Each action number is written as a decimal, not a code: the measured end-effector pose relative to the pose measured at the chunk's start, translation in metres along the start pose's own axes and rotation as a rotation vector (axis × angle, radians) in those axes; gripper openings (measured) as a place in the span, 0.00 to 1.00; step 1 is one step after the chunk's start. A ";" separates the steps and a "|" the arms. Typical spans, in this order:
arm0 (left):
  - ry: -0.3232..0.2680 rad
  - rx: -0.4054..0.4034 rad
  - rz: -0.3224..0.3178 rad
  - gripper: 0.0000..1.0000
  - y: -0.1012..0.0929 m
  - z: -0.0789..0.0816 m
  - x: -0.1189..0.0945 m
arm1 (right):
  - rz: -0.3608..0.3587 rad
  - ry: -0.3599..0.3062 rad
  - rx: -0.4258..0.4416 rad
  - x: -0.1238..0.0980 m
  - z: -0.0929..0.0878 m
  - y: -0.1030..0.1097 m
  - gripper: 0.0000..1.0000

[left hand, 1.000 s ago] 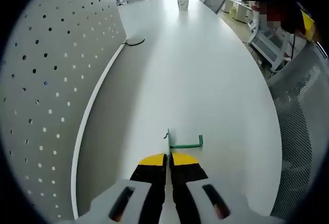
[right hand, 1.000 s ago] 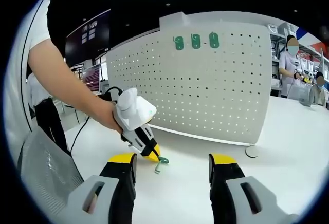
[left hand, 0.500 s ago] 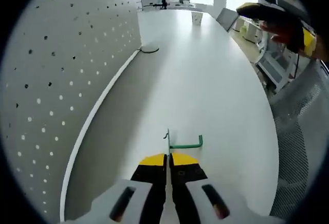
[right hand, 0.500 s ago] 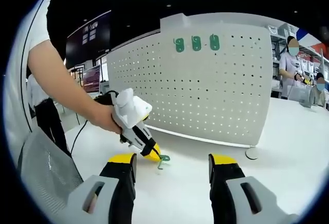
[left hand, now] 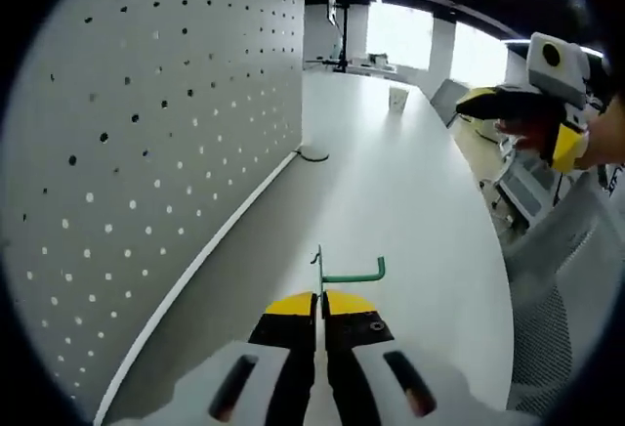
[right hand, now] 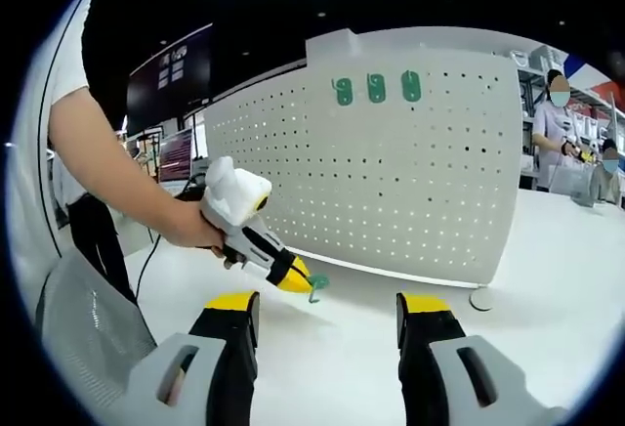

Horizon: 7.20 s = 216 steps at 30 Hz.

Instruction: Insert the hook assembly into the mounting plate slot until the hook locks in place.

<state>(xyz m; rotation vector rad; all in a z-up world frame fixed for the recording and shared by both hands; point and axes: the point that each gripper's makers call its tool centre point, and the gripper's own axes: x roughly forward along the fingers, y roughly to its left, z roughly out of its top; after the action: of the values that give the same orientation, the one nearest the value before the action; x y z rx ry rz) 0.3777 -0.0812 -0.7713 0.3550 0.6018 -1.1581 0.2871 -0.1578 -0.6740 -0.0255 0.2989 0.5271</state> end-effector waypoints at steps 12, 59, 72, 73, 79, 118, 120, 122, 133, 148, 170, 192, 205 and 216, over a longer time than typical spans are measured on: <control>-0.155 -0.019 0.016 0.01 -0.005 0.040 -0.019 | 0.009 -0.033 -0.001 0.005 0.016 0.005 0.55; -0.625 -0.082 0.160 0.02 -0.005 0.122 -0.114 | 0.094 -0.234 0.209 0.017 0.082 0.020 0.54; -0.640 -0.084 0.158 0.02 -0.012 0.129 -0.115 | 0.116 -0.269 0.211 0.031 0.098 0.030 0.44; -0.642 -0.086 0.159 0.02 -0.012 0.129 -0.115 | 0.118 -0.272 0.215 0.033 0.100 0.030 0.43; -0.653 -0.089 0.161 0.02 -0.016 0.133 -0.117 | 0.127 -0.281 0.226 0.040 0.106 0.033 0.36; -0.682 -0.086 0.176 0.01 -0.033 0.140 -0.123 | 0.124 -0.303 0.230 0.056 0.123 0.043 0.03; -0.683 -0.090 0.176 0.01 -0.033 0.140 -0.124 | 0.123 -0.303 0.243 0.056 0.123 0.043 0.02; -0.680 -0.088 0.177 0.01 -0.033 0.140 -0.123 | 0.119 -0.303 0.242 0.057 0.122 0.043 0.02; -0.686 -0.085 0.174 0.02 -0.034 0.142 -0.124 | 0.103 -0.319 0.245 0.055 0.124 0.042 0.01; -0.622 -0.089 0.206 0.54 -0.027 0.131 -0.114 | 0.097 -0.319 0.230 0.056 0.130 0.039 0.01; -0.611 -0.113 0.251 0.79 -0.018 0.124 -0.119 | 0.013 -0.291 0.038 0.054 0.140 0.029 0.01; -0.632 -0.139 0.302 0.78 -0.006 0.113 -0.142 | -0.149 -0.310 -0.054 0.049 0.173 -0.027 0.01; -0.639 -0.152 0.335 0.77 -0.001 0.103 -0.158 | -0.243 -0.319 -0.103 0.045 0.194 -0.071 0.01; -0.642 -0.166 0.370 0.77 0.005 0.091 -0.172 | -0.311 -0.327 -0.124 0.047 0.209 -0.104 0.01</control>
<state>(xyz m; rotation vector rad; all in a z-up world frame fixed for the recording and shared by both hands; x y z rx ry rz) 0.3589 -0.0016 -0.5941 -0.0578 0.0579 -0.7927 0.4346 -0.2037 -0.4934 -0.1036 -0.0588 0.2340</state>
